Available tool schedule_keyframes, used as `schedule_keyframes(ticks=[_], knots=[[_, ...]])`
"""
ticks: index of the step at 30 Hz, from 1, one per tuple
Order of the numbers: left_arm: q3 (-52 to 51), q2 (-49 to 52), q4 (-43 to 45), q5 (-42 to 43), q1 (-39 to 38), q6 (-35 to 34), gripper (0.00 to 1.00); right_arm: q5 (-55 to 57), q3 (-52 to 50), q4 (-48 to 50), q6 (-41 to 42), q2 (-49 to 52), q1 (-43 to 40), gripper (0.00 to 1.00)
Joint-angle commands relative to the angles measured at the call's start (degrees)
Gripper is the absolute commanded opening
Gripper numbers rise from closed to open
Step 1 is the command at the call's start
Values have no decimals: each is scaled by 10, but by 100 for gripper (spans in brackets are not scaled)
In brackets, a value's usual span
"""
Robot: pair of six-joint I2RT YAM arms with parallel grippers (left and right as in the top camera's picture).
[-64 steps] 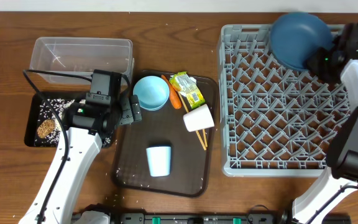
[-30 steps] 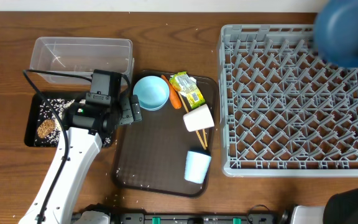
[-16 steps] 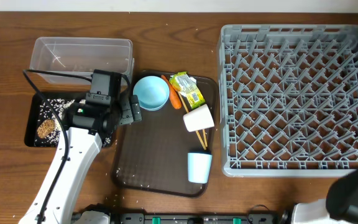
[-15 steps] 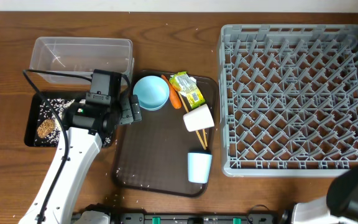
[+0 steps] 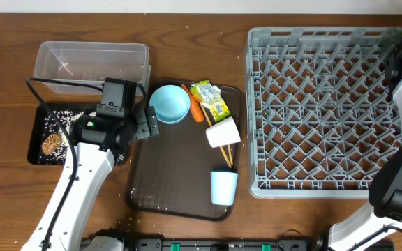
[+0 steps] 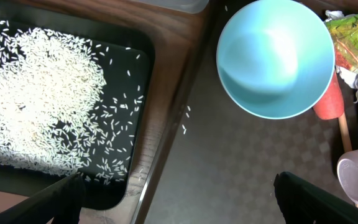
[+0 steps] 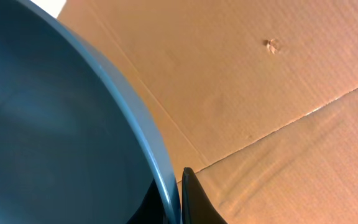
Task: Sort waste into correct bins and load items into the dishwasher rack
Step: 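Open the right gripper and raise it away from the plate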
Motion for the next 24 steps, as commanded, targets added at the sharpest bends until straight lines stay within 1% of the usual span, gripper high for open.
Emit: schedule_keyframes(ticks=[1, 7, 11, 19, 24], knots=[[-1, -1, 0, -7, 0, 10, 98, 9, 6, 4, -8, 14, 24, 1], [-1, -1, 0, -7, 0, 10, 98, 17, 6, 11, -32, 44, 53, 2], [-1, -1, 0, -7, 0, 10, 98, 51, 6, 48, -44, 59, 50, 1], [-1, -1, 0, -7, 0, 10, 98, 73, 6, 122, -112, 59, 40, 1], [-1, -1, 0, -7, 0, 10, 98, 73, 6, 132, -129, 59, 46, 1]])
